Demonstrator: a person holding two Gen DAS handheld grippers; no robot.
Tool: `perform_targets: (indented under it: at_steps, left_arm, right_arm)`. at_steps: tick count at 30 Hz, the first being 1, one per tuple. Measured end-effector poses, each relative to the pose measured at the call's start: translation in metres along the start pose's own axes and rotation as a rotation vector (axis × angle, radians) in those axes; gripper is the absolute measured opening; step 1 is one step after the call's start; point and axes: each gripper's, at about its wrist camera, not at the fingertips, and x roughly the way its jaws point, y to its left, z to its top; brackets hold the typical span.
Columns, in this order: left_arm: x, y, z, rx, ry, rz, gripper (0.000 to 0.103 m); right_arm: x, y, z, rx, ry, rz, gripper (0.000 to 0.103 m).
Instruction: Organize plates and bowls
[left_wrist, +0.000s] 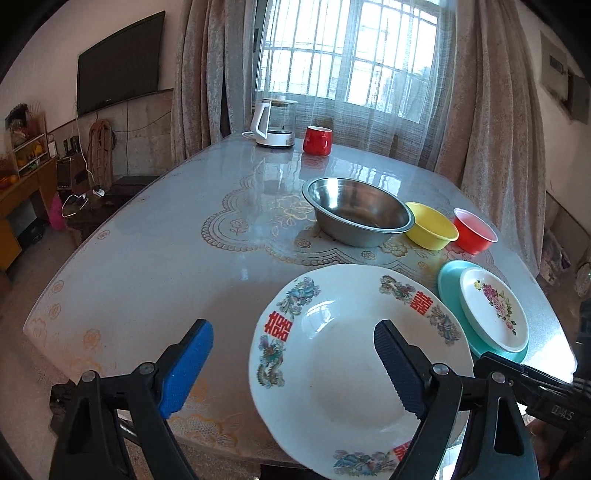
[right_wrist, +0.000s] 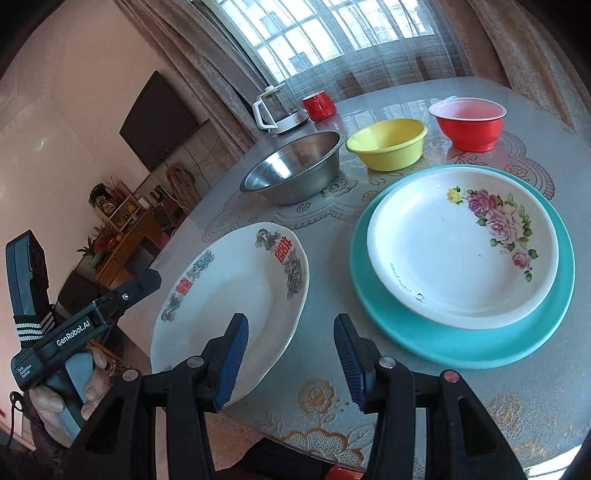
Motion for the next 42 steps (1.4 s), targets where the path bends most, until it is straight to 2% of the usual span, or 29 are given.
perform_targets:
  at_steps: [5,9,12,15,16,17,18,19,20,30,35,42]
  left_arm:
    - [0.005,0.024,-0.01,-0.029,0.026,0.001,0.088]
    - [0.017,0.037,-0.015,-0.086,0.084,-0.033,0.081]
    - [0.025,0.041,-0.019,-0.114,0.11,-0.04,0.069]
    - [0.032,0.046,-0.023,-0.144,0.134,-0.087,0.057]
    - [0.034,0.047,-0.024,-0.149,0.137,-0.104,0.048]
    - [0.036,0.047,-0.024,-0.149,0.136,-0.121,0.046]
    - [0.037,0.047,-0.024,-0.151,0.135,-0.129,0.045]
    - [0.038,0.046,-0.023,-0.153,0.135,-0.135,0.044]
    - [0.04,0.045,-0.022,-0.15,0.139,-0.135,0.044]
    - [0.058,0.032,-0.017,-0.101,0.175,-0.142,0.044]
    - [0.061,0.029,-0.015,-0.083,0.171,-0.148,0.041]
    - [0.062,0.015,-0.018,-0.004,0.156,-0.134,0.04]
  right_arm:
    - [0.014,0.001,-0.003,0.003,0.028,0.011,0.049]
    - [0.022,0.001,-0.005,-0.001,0.034,0.017,0.049]
    - [0.024,-0.001,-0.005,0.004,0.027,0.02,0.049]
    - [0.027,-0.003,-0.006,0.016,0.027,0.032,0.049]
    - [0.028,-0.003,-0.007,0.015,0.026,0.034,0.049]
    - [0.028,-0.003,-0.007,0.01,0.02,0.034,0.048]
    - [0.029,-0.003,-0.006,0.008,0.02,0.034,0.043]
    - [0.031,-0.003,-0.006,0.008,0.025,0.037,0.033]
    - [0.032,-0.003,-0.006,0.01,0.024,0.042,0.031]
    - [0.035,-0.023,-0.005,0.111,0.041,0.164,0.026]
    - [0.037,-0.015,0.001,0.08,0.074,0.128,0.026]
    - [0.045,0.006,0.002,-0.035,0.047,0.05,0.019]
